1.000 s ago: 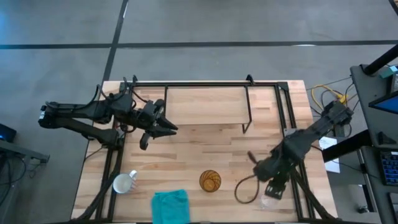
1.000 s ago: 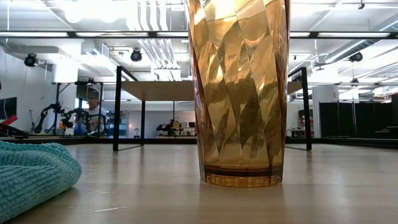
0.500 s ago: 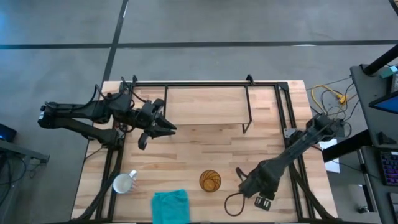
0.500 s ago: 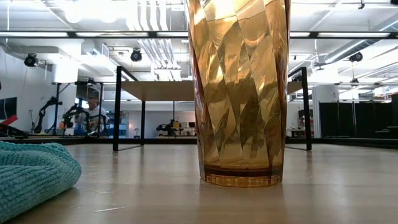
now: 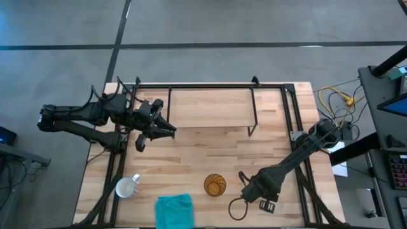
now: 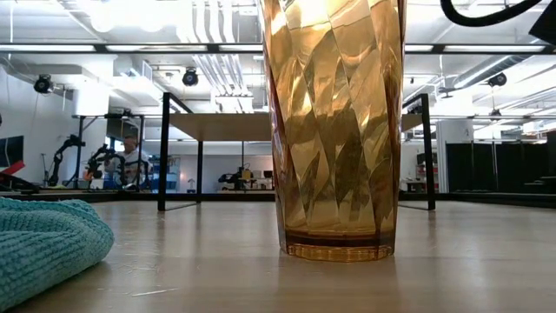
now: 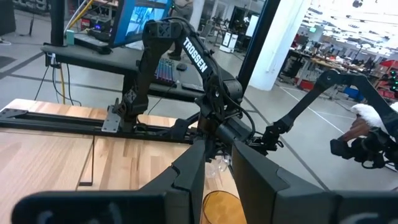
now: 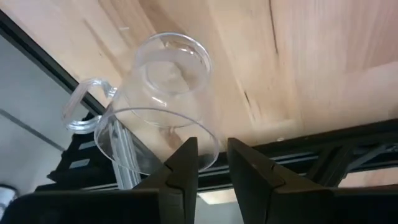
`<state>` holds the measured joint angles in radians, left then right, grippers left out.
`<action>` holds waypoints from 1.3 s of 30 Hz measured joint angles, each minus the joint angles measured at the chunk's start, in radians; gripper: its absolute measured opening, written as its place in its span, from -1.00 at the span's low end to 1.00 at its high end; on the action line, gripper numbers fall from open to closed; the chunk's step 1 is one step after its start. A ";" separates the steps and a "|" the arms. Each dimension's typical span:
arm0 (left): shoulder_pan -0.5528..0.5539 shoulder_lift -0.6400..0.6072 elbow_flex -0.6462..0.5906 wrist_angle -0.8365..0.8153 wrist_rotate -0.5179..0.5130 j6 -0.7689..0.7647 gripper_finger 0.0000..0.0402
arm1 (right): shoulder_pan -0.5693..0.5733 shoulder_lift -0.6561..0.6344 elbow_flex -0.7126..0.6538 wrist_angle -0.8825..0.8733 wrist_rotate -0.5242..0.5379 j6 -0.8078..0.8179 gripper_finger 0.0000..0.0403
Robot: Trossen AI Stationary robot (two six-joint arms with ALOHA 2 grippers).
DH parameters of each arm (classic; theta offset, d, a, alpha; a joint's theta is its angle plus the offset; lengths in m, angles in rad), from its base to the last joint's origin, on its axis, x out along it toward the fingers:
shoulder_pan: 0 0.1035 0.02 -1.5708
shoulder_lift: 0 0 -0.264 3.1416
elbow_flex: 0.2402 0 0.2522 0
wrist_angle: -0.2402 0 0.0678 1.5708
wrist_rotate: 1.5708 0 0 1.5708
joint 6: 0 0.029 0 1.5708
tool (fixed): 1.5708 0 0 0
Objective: Stack small to large cups/mugs on shelf
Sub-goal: Put the transparent mug on the shelf
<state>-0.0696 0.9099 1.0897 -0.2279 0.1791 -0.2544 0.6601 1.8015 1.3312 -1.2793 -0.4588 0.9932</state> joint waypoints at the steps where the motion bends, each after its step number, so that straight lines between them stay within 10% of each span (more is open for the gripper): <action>1: 0.000 0.000 0.000 0.000 0.000 0.000 -0.66 | 0.000 0.000 0.000 0.000 0.000 -0.001 -0.59; 27: -0.001 0.004 -0.001 0.001 0.000 0.007 -0.66 | 0.001 0.000 -0.037 0.030 0.060 -0.119 -0.90; 39: -0.001 0.004 -0.001 0.002 0.000 0.006 -0.66 | -0.040 -0.054 0.083 -0.296 0.041 -0.177 -0.96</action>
<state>-0.0708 0.9134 1.0885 -0.2264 0.1791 -0.2481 0.6203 1.7477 1.4144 -1.5753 -0.4175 0.8159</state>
